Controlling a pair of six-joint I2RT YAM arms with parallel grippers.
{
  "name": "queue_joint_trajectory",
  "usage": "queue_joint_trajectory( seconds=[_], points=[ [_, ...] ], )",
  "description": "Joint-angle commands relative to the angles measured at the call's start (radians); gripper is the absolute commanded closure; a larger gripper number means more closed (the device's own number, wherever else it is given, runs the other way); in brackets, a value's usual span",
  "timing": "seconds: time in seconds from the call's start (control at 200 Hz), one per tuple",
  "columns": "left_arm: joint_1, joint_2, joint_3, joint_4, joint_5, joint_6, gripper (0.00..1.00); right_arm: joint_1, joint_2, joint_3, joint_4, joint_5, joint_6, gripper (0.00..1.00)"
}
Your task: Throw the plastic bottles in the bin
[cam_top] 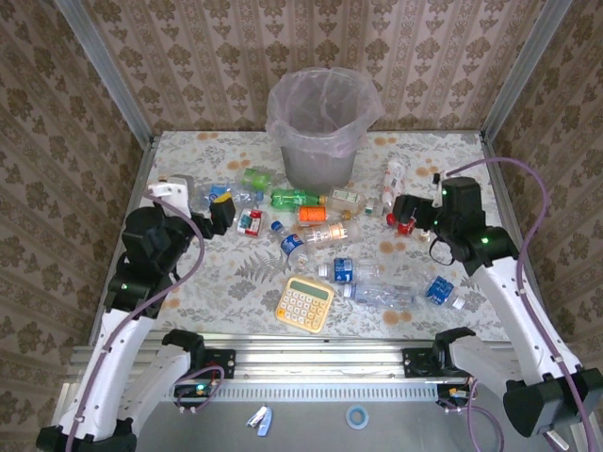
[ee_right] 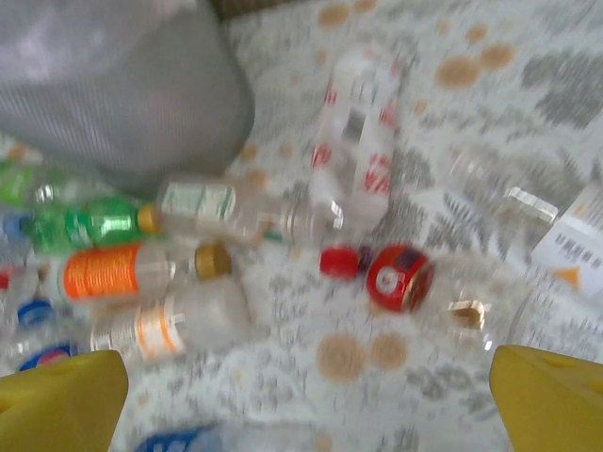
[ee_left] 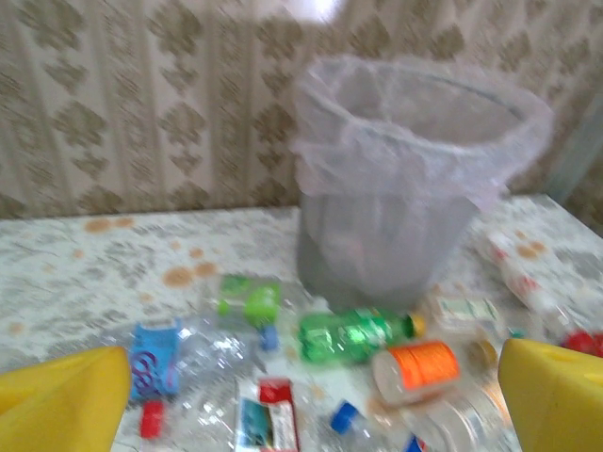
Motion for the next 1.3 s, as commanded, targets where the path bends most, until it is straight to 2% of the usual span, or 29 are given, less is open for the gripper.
queue_joint_trajectory(
  seconds=[0.0,0.275,0.56,0.86,1.125,1.295],
  points=[
    [-0.033,-0.009,0.028,-0.117,0.088,0.008,0.0,0.018,0.025,0.0,-0.136,0.027,-0.004,0.0],
    [-0.075,-0.019,0.037,-0.171,0.048,0.045,0.0,0.012,0.206,0.072,-0.079,0.132,-0.025,0.0],
    [-0.078,-0.057,0.034,-0.238,0.036,0.083,0.0,-0.005,0.597,0.327,-0.033,0.15,-0.064,0.01],
    [-0.078,-0.108,-0.028,-0.202,0.027,0.073,0.0,-0.008,0.991,0.642,-0.105,0.27,-0.076,0.11],
    [-0.077,-0.14,-0.048,-0.192,0.062,0.089,0.0,0.007,1.15,0.799,-0.144,0.316,-0.07,0.2],
    [-0.077,-0.182,-0.068,-0.151,0.11,0.083,0.0,0.017,1.194,0.829,-0.152,0.337,-0.059,0.24]
  ],
)
